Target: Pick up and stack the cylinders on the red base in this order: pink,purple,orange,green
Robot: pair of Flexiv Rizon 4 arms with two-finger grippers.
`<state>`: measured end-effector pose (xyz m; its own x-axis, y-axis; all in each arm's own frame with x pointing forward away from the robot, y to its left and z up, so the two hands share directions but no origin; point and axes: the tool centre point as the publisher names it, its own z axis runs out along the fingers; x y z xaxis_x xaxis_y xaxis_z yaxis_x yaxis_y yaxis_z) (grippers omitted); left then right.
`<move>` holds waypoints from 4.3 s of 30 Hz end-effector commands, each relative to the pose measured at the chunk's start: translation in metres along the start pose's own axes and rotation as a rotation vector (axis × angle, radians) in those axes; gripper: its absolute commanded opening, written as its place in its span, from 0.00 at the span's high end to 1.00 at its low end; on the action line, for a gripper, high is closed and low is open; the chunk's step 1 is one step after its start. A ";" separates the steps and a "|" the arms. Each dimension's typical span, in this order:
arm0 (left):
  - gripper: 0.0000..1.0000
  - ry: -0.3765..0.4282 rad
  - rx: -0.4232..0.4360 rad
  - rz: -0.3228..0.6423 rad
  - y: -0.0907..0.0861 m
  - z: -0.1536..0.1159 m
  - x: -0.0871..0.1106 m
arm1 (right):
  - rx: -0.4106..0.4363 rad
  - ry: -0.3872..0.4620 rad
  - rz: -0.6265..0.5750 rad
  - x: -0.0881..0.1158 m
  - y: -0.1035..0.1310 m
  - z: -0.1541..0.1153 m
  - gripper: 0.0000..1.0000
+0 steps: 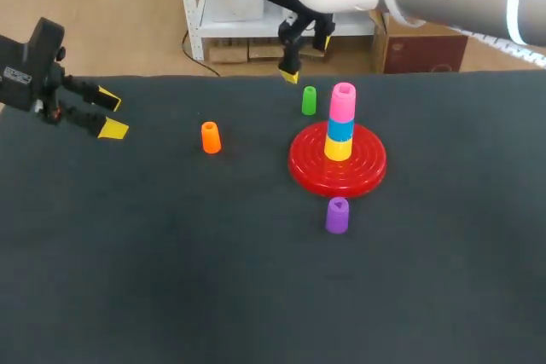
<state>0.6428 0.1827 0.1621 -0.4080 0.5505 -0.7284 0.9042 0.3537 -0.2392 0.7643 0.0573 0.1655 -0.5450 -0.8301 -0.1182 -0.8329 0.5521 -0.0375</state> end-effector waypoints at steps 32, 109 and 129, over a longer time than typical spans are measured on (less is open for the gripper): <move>0.00 -0.003 0.000 0.002 0.000 0.000 0.001 | -0.044 0.009 -0.146 -0.027 0.017 0.018 0.00; 0.00 -0.003 0.000 0.002 0.000 0.000 0.001 | 0.047 0.043 -0.030 0.164 0.152 0.084 0.00; 0.00 -0.003 0.000 0.002 0.000 0.000 0.001 | 0.019 0.041 0.064 0.159 0.144 0.111 0.15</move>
<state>0.6428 0.1827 0.1621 -0.4080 0.5504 -0.7284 0.9042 0.3537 -0.2392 0.5649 0.0122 0.0355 -0.5995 -0.7962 -0.0817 -0.7956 0.6039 -0.0483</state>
